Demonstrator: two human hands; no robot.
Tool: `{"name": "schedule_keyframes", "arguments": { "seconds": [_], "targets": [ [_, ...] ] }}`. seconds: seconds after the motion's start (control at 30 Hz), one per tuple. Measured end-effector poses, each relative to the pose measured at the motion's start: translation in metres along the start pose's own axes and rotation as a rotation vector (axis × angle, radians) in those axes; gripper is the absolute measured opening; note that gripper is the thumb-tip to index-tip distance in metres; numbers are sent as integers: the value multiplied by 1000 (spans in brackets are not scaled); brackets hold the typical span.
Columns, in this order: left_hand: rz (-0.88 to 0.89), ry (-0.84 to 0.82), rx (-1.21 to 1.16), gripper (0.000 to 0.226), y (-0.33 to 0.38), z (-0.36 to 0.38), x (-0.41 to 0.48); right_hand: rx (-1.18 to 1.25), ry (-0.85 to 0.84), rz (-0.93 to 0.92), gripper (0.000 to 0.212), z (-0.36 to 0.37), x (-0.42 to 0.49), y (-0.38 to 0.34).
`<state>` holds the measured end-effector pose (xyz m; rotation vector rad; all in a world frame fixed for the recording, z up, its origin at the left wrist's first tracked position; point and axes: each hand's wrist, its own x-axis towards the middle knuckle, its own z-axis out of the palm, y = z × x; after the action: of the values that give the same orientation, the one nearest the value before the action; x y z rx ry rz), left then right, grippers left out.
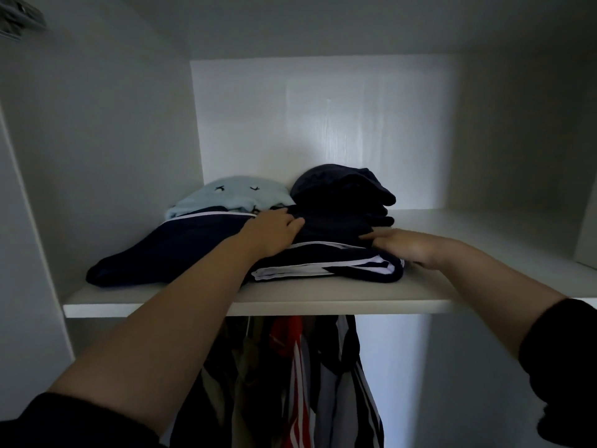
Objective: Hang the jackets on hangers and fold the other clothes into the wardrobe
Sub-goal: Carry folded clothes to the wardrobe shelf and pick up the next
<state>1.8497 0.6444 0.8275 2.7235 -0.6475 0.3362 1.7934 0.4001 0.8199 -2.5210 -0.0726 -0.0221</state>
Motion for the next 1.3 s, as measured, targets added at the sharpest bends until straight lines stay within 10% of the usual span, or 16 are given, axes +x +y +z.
{"name": "schedule_keyframes", "arguments": {
  "seconds": [0.17,0.63,1.3],
  "targets": [
    [75,-142,13,49,7,23,-4,-160,186,-114,41,17,1,-10],
    [318,188,38,46,94,52,-48,-179,710,27,34,15,-103,32],
    [1038,253,-292,69,510,158,-432,-860,953,527,45,20,-730,156]
  ]
}}
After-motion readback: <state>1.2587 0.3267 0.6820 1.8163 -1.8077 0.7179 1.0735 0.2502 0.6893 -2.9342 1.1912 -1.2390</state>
